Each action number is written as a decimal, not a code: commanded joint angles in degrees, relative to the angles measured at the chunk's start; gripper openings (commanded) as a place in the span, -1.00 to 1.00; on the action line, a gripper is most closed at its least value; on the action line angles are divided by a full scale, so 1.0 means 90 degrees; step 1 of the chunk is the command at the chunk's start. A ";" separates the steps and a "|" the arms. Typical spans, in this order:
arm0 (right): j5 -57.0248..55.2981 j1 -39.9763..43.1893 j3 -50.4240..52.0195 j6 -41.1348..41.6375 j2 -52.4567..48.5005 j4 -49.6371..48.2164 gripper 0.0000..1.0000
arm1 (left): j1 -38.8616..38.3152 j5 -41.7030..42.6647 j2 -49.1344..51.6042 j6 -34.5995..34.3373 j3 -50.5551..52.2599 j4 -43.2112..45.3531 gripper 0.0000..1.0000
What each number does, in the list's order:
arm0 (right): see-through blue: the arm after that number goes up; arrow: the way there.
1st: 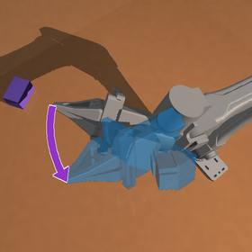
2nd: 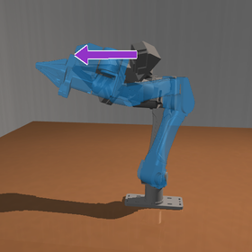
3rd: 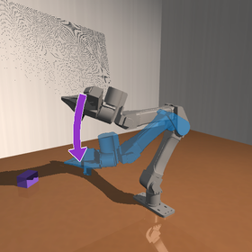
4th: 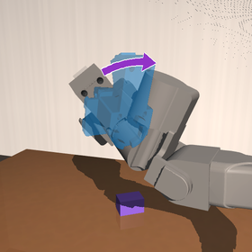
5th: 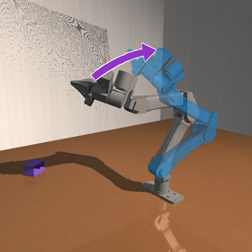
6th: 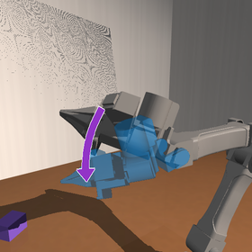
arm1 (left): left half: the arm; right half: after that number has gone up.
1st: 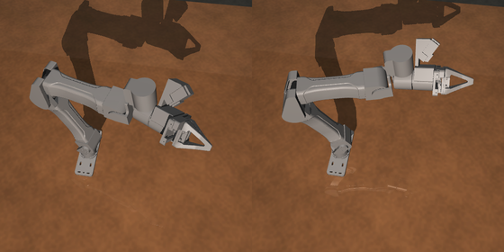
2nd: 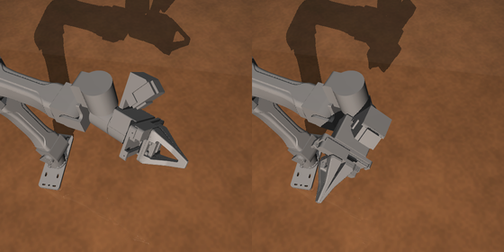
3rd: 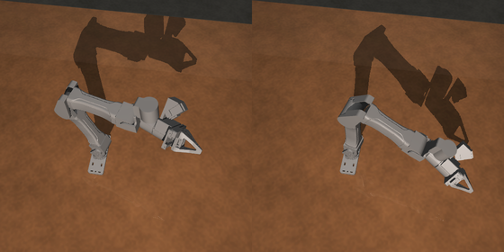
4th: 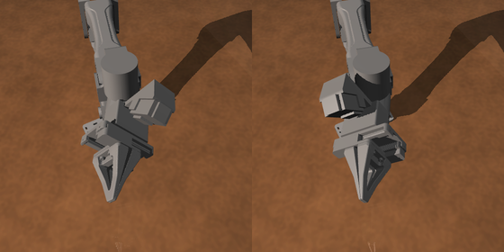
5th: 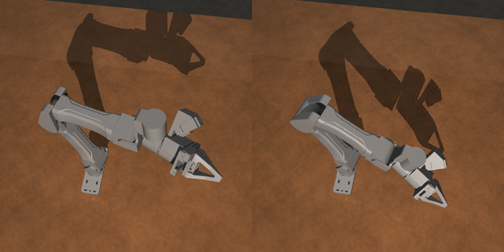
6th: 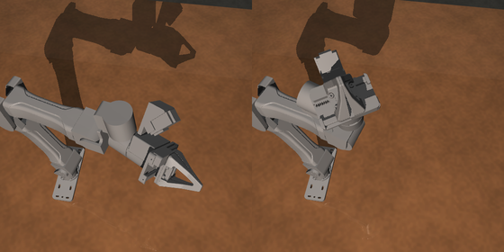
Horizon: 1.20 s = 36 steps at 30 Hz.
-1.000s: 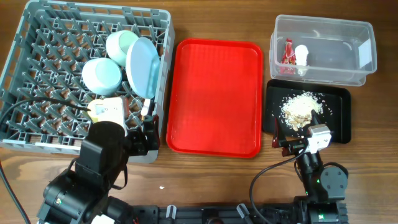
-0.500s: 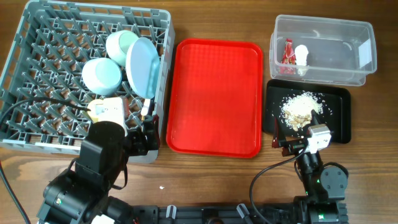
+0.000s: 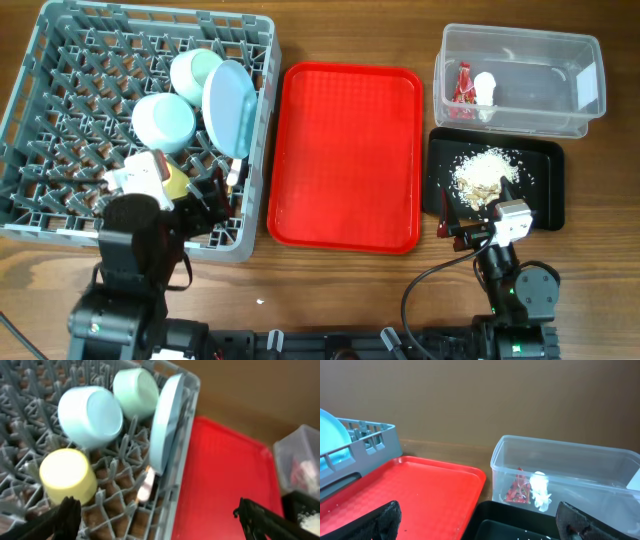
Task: Sort waste into correct bins and load items into the dishwasher rack
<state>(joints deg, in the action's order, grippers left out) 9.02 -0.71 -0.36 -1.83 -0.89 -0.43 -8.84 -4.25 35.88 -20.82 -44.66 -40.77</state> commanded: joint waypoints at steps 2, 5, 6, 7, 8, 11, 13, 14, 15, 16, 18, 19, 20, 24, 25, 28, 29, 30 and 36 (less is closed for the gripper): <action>0.0148 -0.0010 0.0007 -0.0090 0.0068 -0.0036 0.99 | 0.0612 0.0639 -0.1530 0.0454 0.1880 0.1632 1.00; 0.0148 -0.0010 0.0007 -0.0090 0.0068 -0.0036 1.00 | 0.0821 0.0716 -0.2552 0.0425 0.3038 0.2659 1.00; 0.0148 -0.0010 0.0007 -0.0087 0.0068 -0.0036 0.99 | 0.0896 0.0758 -0.2994 0.0413 0.3495 0.3089 1.00; 0.0148 -0.0010 0.0007 -0.0087 0.0068 -0.0036 0.99 | 0.0935 0.0760 -0.3298 0.0413 0.3798 0.3400 1.00; 0.0148 -0.0010 0.0007 -0.0087 0.0068 -0.0036 0.99 | 0.0967 0.0755 -0.3531 0.0418 0.4034 0.3670 1.00; 0.0148 -0.0010 0.0007 -0.0090 0.0068 -0.0036 0.99 | 0.1013 0.0787 -0.3968 0.0595 0.4609 0.4452 1.00; 0.0148 -0.0010 0.0007 -0.0087 0.0068 -0.0036 1.00 | 0.1013 0.1013 -0.3968 0.0957 0.4928 0.4925 1.00; 0.0148 -0.0010 0.0007 -0.0087 0.0068 -0.0036 0.99 | 0.1003 0.1095 -0.3968 0.1188 0.4928 0.4821 1.00; 0.0148 -0.0010 0.0007 -0.0087 0.0068 -0.0036 0.99 | 0.0996 0.1110 -0.3968 0.1292 0.4928 0.4602 1.00; 0.0148 -0.0010 0.0007 -0.0087 0.0068 -0.0036 0.99 | 0.0998 0.1112 -0.3968 0.1268 0.4928 0.4291 1.00; 0.0148 -0.0010 0.0007 -0.0090 0.0068 -0.0036 0.99 | 0.0996 0.1112 -0.3968 0.1251 0.4928 0.4080 1.00; 0.0148 -0.0010 0.0007 -0.0087 0.0068 -0.0036 0.99 | 0.0996 0.1110 -0.3968 0.1248 0.4928 0.4075 1.00; 0.0148 -0.0010 0.0007 -0.0087 0.0068 -0.0036 1.00 | 0.0996 0.1112 -0.3968 0.1246 0.4928 0.4080 1.00; 0.0148 -0.0010 0.0007 -0.0090 0.0068 -0.0036 0.99 | 0.0996 0.1110 -0.3961 0.1248 0.4928 0.4082 1.00; 0.0148 -0.0010 0.0007 -0.0087 0.0068 -0.0036 1.00 | 0.0996 0.1110 -0.3951 0.1248 0.4928 0.4082 1.00; 0.0148 -0.0010 0.0007 -0.0090 0.0068 -0.0036 0.99 | 0.0996 0.1110 -0.3949 0.1248 0.4928 0.4082 1.00; 0.0148 -0.0010 0.0007 -0.0087 0.0068 -0.0036 0.99 | 0.0996 0.1110 -0.3949 0.1246 0.4928 0.4082 1.00; 0.0148 -0.0010 0.0007 -0.0087 0.0068 -0.0036 0.99 | 0.0996 0.1110 -0.3949 0.1248 0.4928 0.4082 1.00; 0.0148 -0.0010 0.0007 -0.0087 0.0068 -0.0036 0.99 | 0.0996 0.1110 -0.3949 0.1246 0.4928 0.4082 1.00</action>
<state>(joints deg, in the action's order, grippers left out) 9.02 -0.71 -0.36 -1.83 -0.89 -0.43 -0.19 4.64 0.73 -10.74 -0.62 -3.86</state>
